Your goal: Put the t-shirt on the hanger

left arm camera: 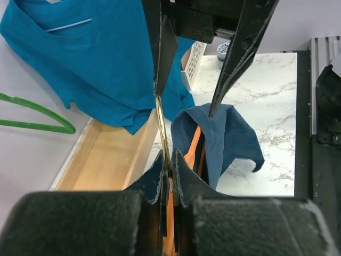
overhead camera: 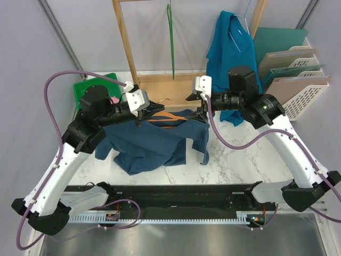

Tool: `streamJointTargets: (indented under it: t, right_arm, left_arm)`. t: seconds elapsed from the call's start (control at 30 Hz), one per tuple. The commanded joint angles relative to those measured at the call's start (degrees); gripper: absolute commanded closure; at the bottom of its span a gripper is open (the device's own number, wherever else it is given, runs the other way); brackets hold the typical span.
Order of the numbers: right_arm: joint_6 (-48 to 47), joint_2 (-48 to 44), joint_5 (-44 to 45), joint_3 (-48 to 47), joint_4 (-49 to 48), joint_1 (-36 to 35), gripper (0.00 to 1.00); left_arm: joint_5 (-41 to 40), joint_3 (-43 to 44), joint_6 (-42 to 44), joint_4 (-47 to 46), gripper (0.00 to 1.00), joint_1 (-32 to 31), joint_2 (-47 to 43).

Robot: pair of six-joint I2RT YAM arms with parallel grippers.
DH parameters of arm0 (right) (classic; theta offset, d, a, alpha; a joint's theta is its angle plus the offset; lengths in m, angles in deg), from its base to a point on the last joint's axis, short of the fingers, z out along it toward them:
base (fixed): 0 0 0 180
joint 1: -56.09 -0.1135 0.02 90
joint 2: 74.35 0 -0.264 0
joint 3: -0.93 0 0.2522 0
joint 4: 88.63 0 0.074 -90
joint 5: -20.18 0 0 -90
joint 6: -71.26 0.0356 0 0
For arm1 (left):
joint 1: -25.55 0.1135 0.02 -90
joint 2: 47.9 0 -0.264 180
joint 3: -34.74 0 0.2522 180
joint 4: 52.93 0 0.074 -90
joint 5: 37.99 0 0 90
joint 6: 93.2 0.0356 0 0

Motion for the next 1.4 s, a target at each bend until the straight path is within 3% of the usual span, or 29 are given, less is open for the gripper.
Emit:
streamJointTargets:
  t: [0.0,0.1,0.3,0.63,0.7,0.73,0.77,0.8,0.83,0.87,0.93,0.97,1.03,1.2,1.37]
  right_arm:
    - [12.3,0.8,-3.3,0.6,-11.2,-3.0,0.32]
    - [13.9,2.6,-1.9,2.1,-15.8,-5.8,0.36]
    - [15.5,4.5,-0.6,2.6,-19.7,-9.6,0.55]
    - [14.5,4.6,2.4,6.3,-20.3,-11.8,0.59]
    - [14.3,4.8,2.4,6.5,-20.3,-11.8,0.91]
    - [14.6,4.6,3.2,6.6,-20.5,-11.8,1.0]
    - [14.8,4.4,3.6,6.7,-20.7,-11.8,1.0]
    - [14.9,4.2,4.3,6.9,-20.7,-11.8,1.0]
    - [15.1,3.4,5.1,7.4,-20.9,-11.7,1.0]
    - [15.2,3.0,5.1,7.7,-20.9,-10.7,1.0]
    - [15.6,1.9,4.5,8.9,-20.5,-9.2,1.0]
    - [15.4,1.4,3.8,9.6,-20.2,-7.5,1.0]
    - [13.6,-0.1,3.6,11.7,-19.0,-6.2,1.0]
    - [12.1,-1.3,0.8,13.2,-16.1,-1.9,1.0]
    - [8.6,-3.3,-0.8,12.6,-14.3,-0.9,1.0]
  left_arm:
    - [0.9,1.6,-0.5,-2.2,0.98,-0.4,0.8]
    - [2.0,2.3,-1.1,-2.3,0.98,-0.7,1.7]
    - [1.1,3.3,-1.2,-2.0,0.98,-1.6,2.8]
    - [0.0,4.2,-1.6,-2.1,0.98,-2.2,3.6]
    - [-0.1,4.4,-2.0,-2.1,0.98,-2.2,3.9]
    - [-0.4,4.4,-2.1,-2.0,0.98,-2.2,3.8]
    - [-0.9,4.4,-2.2,-2.0,0.98,-2.2,3.8]
    - [-1.6,4.4,-2.6,-1.5,0.93,-2.2,3.8]
    - [-3.6,4.6,-2.6,1.1,0.81,-2.2,3.6]
    - [-5.2,5.3,-2.5,2.7,0.6,-2.1,3.4]
    - [-7.5,6.0,-1.2,7.0,0.48,-0.3,2.7]
    - [-6.8,5.3,-0.5,10.1,0.26,1.2,0.8]
    - [-4.8,3.8,0.5,12.0,0.02,7.1,-1.8]
    - [-2.7,0.0,9.8,23.0,0.04,19.5,-6.1]
    - [-1.8,-1.5,23.4,32.7,0.06,27.8,-3.0]
